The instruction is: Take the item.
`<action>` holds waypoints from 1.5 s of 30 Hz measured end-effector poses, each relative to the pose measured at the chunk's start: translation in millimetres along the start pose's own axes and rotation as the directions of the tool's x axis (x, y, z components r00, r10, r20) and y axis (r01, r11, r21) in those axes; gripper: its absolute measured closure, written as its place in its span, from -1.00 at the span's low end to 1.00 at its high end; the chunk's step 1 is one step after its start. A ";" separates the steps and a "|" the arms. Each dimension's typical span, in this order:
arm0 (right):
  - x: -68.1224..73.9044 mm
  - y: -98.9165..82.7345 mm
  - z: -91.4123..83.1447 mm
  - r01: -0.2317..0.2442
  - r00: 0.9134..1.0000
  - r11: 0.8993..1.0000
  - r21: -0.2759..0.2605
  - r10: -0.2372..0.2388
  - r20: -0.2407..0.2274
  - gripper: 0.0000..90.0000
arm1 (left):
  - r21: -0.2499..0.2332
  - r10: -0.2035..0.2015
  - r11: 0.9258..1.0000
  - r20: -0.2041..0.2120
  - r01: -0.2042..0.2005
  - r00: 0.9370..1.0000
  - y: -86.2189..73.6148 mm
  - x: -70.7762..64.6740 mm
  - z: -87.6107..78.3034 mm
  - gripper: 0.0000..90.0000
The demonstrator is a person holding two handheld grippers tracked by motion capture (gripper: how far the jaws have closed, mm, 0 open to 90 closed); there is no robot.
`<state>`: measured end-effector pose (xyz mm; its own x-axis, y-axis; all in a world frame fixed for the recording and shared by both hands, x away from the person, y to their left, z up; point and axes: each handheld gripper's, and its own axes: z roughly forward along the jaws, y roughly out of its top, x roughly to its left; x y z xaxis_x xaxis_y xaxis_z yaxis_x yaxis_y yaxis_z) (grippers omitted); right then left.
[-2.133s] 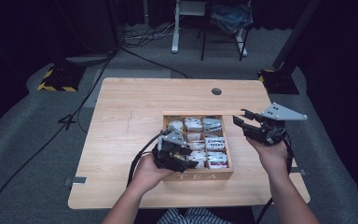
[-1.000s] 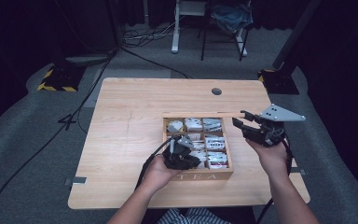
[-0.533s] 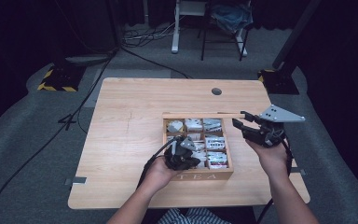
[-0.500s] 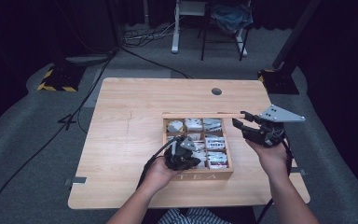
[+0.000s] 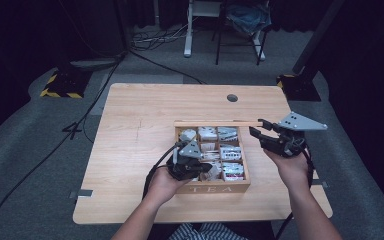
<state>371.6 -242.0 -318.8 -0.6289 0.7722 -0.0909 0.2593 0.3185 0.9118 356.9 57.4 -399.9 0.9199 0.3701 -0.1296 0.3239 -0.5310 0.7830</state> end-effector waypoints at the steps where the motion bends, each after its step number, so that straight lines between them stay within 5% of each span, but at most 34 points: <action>1: 0.0 0.0 0.0 0.000 1.000 1.000 0.000 0.000 0.000 0.26 | -0.015 0.001 1.000 -0.002 -0.001 1.000 0.5 -0.8 -3.3 1.00; 21: -2.0 1.7 1.3 -0.002 1.000 1.000 -0.006 0.002 -0.003 0.26 | -0.163 -0.008 0.987 -0.013 0.006 1.000 -3.9 -2.0 -61.0 1.00; 32: -2.3 1.5 1.1 -0.002 1.000 1.000 -0.006 0.002 -0.006 0.26 | -0.168 -0.023 0.986 -0.078 0.009 0.997 -12.8 3.5 -87.6 1.00; 45: -2.5 1.5 1.0 -0.003 1.000 1.000 -0.004 0.003 -0.009 0.26 | -0.181 -0.078 0.982 -0.172 0.046 0.982 -29.4 15.5 -113.5 1.00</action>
<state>374.3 -242.9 -317.6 -0.6344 0.7683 -0.0845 0.2586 0.3140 0.9135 336.6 165.2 -355.9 0.8401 0.5359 -0.0833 0.3203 -0.3664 0.8736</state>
